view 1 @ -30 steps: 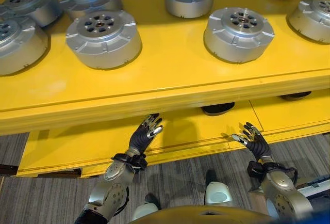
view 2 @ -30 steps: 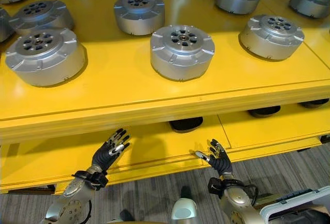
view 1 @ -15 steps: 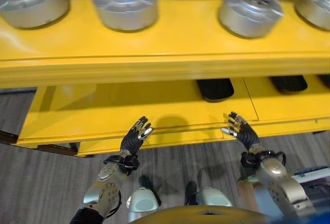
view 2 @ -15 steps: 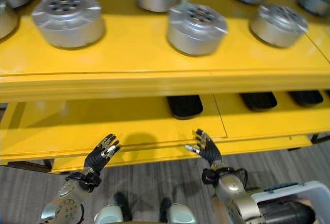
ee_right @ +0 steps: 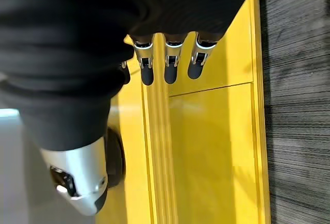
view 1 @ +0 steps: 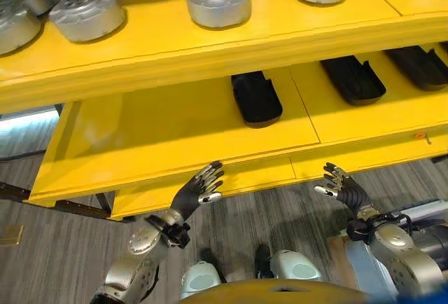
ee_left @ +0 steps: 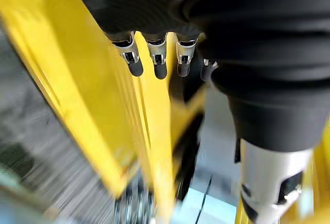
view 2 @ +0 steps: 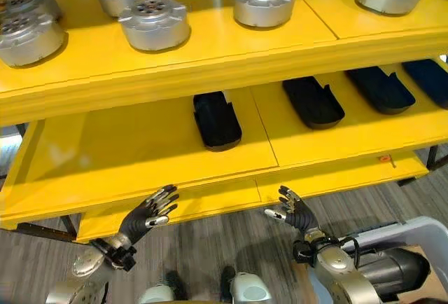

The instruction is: Move parts from the plastic box to the shelf.

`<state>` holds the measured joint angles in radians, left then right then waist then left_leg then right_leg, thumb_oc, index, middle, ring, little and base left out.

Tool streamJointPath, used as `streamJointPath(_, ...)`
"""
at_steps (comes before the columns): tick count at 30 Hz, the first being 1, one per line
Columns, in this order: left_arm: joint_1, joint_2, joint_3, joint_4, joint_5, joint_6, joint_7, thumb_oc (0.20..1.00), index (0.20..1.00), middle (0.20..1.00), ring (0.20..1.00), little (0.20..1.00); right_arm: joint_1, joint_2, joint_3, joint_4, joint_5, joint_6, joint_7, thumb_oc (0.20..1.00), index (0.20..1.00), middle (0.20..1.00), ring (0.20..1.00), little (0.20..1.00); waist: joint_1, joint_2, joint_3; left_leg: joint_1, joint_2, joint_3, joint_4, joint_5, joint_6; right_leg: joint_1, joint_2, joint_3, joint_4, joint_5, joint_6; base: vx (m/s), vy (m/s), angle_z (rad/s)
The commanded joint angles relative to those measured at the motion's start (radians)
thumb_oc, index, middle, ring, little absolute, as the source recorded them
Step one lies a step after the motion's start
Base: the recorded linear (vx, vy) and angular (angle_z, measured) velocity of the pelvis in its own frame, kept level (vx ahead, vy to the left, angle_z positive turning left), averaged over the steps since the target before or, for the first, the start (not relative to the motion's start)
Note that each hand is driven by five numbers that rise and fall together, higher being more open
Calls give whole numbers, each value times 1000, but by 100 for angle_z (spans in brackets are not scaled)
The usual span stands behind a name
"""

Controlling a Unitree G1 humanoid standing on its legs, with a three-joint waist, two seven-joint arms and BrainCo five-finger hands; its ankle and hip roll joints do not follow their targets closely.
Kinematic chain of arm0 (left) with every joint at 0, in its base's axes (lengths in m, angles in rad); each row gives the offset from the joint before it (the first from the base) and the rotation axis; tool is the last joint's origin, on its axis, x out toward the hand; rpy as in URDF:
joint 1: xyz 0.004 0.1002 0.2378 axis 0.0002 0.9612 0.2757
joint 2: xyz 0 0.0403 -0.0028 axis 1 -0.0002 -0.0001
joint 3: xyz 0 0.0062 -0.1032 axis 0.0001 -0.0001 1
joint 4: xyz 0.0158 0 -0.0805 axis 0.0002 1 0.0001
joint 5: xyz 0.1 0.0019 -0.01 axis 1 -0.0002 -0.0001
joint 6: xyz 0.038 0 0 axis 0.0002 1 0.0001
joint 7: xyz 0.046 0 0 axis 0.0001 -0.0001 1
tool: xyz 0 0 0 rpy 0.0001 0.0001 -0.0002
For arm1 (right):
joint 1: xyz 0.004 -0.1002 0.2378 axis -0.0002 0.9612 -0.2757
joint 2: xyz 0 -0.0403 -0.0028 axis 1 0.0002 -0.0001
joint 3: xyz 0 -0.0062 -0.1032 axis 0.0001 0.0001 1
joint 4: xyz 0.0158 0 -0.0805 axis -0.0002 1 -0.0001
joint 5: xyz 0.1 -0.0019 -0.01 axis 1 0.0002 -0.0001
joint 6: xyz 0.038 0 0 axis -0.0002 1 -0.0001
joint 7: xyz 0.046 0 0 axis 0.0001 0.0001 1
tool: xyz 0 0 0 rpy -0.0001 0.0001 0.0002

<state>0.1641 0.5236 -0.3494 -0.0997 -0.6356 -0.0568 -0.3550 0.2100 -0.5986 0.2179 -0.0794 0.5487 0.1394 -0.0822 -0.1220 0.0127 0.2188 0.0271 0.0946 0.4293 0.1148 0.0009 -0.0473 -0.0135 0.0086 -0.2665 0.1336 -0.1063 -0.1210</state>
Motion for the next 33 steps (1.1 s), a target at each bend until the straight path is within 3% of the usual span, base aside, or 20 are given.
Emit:
streamJointPath(1,11,-5,12,20,59,-21,-15,1000,1000,1000,1000,1000,-64,43,28,20,29,-80,-15,1000,1000,1000,1000,1000,10,-27,-29,-10,-65,-84,48,-69,44,112,-49,96,-95,45,151,-100,344,-103)
streamJointPath(5,-53,18,-41,52,97,10,-64,1000,1000,1000,1000,1000,-77,90,38,30,46,-68,-73,1000,1000,1000,1000,1000,-19,10,-60,80,-100,-197,-157,-34,66,54,-32,177,-77,74,188,-46,343,-118)
streamJointPath(8,-56,11,-69,81,94,-15,-116,1000,1000,1000,1000,1000,-48,134,29,26,35,-65,-144,1000,1000,1000,1000,1000,-53,10,-64,74,-102,-184,-202,-27,77,4,-27,208,-62,105,219,-100,312,-40)
streamJointPath(10,-59,3,-83,95,111,-43,-105,1000,1000,1000,1000,1000,-46,141,27,38,20,-52,-158,1000,1000,1000,1000,1000,-56,0,-52,70,-89,-113,-202,-26,72,-27,-41,130,-45,124,234,-131,199,-103)
streamJointPath(11,-66,-5,-86,108,114,-60,-67,1000,1000,1000,1000,1000,-68,153,32,67,-6,-45,-146,1000,1000,1000,1000,1000,-46,-8,-34,95,-78,-37,-202,-47,66,-49,-85,12,-9,131,270,-117,129,-234)
streamJointPath(13,-93,-11,-91,132,137,-77,-60,1000,1000,1000,1000,1000,-79,163,19,85,-11,-47,-199,1000,1000,1000,1000,1000,-52,-15,-21,106,-76,18,-202,-50,81,-78,-136,-19,52,143,294,-100,51,-232)
streamJointPath(19,-101,-9,-68,157,112,-92,-57,1000,1000,1000,1000,1000,-79,182,-21,69,-55,-43,-270,1000,1000,1000,1000,1000,-52,1,-33,122,-45,105,-201,-45,95,-29,-266,6,163,162,295,-36,-143,-63)
streamJointPath(21,-94,-10,-55,154,105,-83,-50,1000,1000,1000,1000,1000,-88,179,-16,73,-71,-30,-266,1000,1000,1000,1000,1000,-44,1,-38,128,-30,130,-199,-36,85,-1,-269,-24,124,151,292,11,-268,-73)
streamJointPath(24,-36,-40,-14,124,73,-82,15,1000,1000,1000,1000,1000,-108,141,-1,55,-123,-5,-282,1000,1000,1000,1000,1000,-4,-16,-54,115,49,220,-163,10,24,96,-238,-161,-74,119,273,52,-538,-167)
streamJointPath(33,-6,-55,35,103,52,-65,61,1000,1000,1000,1000,1000,-73,86,-83,73,-152,28,-329,1000,1000,1000,1000,1000,-45,-45,-55,101,132,263,-68,-1,-7,111,-193,-146,-150,124,234,50,-387,-69)
